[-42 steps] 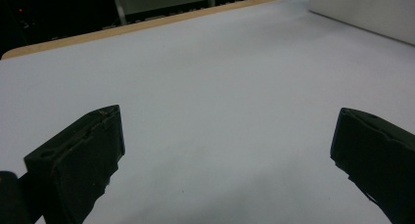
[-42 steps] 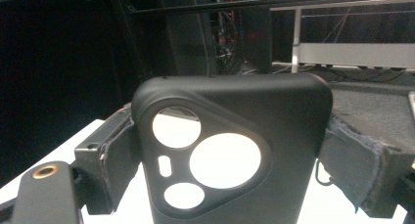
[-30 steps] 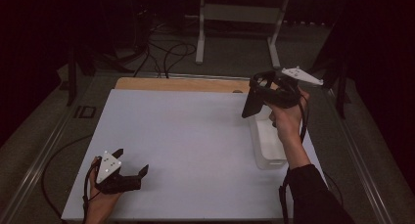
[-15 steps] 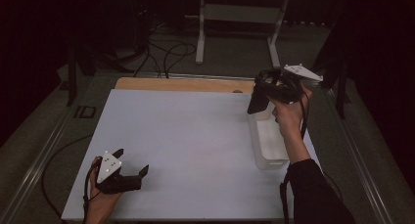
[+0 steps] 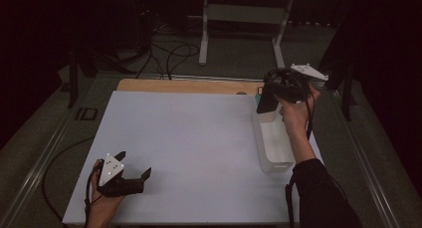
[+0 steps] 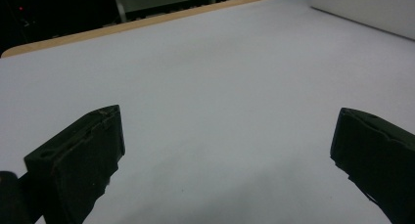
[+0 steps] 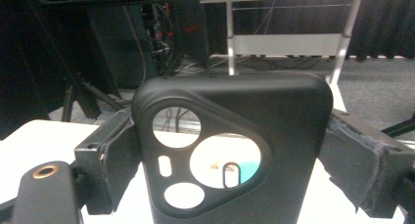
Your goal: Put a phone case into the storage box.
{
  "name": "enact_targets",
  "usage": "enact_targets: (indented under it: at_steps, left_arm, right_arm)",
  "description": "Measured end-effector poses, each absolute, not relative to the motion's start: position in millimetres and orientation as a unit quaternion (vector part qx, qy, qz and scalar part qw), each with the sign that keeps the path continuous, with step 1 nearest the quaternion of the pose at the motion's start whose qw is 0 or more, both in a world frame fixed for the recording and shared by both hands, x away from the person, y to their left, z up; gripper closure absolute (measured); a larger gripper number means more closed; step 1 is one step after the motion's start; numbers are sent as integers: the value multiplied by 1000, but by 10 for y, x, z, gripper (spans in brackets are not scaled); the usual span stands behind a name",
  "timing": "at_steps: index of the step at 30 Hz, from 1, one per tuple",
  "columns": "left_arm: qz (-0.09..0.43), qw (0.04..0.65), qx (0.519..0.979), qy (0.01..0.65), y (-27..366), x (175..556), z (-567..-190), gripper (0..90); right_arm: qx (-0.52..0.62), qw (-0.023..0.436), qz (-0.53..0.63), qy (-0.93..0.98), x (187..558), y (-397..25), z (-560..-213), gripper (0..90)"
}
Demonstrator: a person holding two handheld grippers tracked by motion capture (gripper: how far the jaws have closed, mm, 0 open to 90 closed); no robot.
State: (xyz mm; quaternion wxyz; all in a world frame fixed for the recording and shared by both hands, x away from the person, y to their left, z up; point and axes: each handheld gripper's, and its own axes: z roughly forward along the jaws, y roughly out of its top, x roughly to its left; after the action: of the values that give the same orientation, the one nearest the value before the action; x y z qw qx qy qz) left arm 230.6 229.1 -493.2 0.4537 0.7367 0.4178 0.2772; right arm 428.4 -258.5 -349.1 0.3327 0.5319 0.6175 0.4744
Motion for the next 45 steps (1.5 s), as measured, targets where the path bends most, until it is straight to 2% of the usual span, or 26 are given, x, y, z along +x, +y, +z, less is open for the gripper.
enact_targets:
  at_steps: [18, 31, 45]
  left_arm:
    - [277, 454, 737, 417, 2289, 2302, -4932, 1]
    - [277, 457, 734, 419, 2302, 2303, -4928, 1]
    - [276, 458, 734, 420, 2310, 2303, -4931, 1]
  right_arm:
    - [560, 342, 439, 613, 4460, -2669, -3651, 138]
    - [582, 327, 407, 623, 4630, -2642, -3934, 135]
    - [587, 331, 370, 640, 4751, -2548, -4190, 133]
